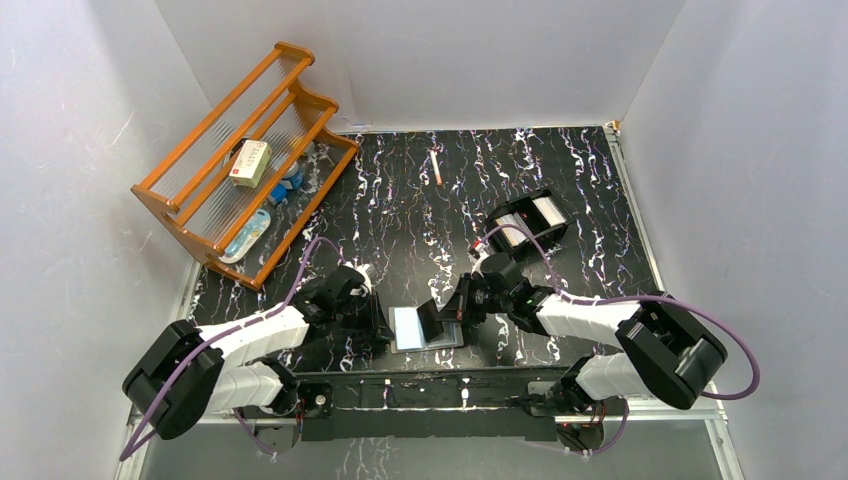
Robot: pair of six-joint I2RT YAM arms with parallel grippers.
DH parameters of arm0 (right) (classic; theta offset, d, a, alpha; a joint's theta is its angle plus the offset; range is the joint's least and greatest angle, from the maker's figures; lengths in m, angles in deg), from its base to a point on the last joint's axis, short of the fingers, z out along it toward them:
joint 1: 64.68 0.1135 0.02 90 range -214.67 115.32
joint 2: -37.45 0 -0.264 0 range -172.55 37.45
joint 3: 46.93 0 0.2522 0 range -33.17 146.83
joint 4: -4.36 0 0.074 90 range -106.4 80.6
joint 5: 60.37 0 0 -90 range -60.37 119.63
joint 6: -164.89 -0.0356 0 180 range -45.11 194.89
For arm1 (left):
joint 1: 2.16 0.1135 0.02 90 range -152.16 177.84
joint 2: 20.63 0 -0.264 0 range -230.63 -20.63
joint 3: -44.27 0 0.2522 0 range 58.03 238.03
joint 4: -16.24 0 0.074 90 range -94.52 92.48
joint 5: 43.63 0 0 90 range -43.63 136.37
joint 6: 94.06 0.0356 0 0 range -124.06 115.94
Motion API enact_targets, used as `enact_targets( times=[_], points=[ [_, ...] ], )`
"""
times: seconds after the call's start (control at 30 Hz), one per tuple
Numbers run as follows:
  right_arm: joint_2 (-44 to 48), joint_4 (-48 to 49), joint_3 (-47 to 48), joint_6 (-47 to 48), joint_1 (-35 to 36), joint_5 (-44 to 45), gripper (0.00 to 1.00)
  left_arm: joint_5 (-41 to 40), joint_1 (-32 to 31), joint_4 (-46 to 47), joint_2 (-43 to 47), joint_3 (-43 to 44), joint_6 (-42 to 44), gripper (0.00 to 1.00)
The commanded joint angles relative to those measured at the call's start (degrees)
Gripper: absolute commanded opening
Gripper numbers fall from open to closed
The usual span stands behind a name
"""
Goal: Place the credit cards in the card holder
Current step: Insert the credit card into the card holder.
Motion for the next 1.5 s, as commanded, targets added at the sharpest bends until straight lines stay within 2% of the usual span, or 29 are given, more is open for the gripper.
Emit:
enact_targets(
  times=[0.0, 0.4, 0.77, 1.47],
  points=[
    [-0.68, 3.5, -0.45, -0.37, 0.64, 0.75, 0.0, -0.55, 0.3, -0.32, 1.31, -1.27, 0.18, 0.12],
    [2.07, 1.5, -1.76, -1.08, 1.37, 2.7, 0.0, -0.9, 0.3, -0.55, 1.76, -1.22, 0.07, 0.13],
    [1.48, 4.32, -3.23, -2.9, 1.37, 2.06, 0.0, -0.93, 0.3, -0.68, 1.76, -1.1, -0.17, 0.14],
    [-4.99, 18.12, -6.61, -5.32, 1.37, -4.16, 0.0, -0.82, 0.3, 0.09, 1.18, -1.39, -0.26, 0.14]
  ],
)
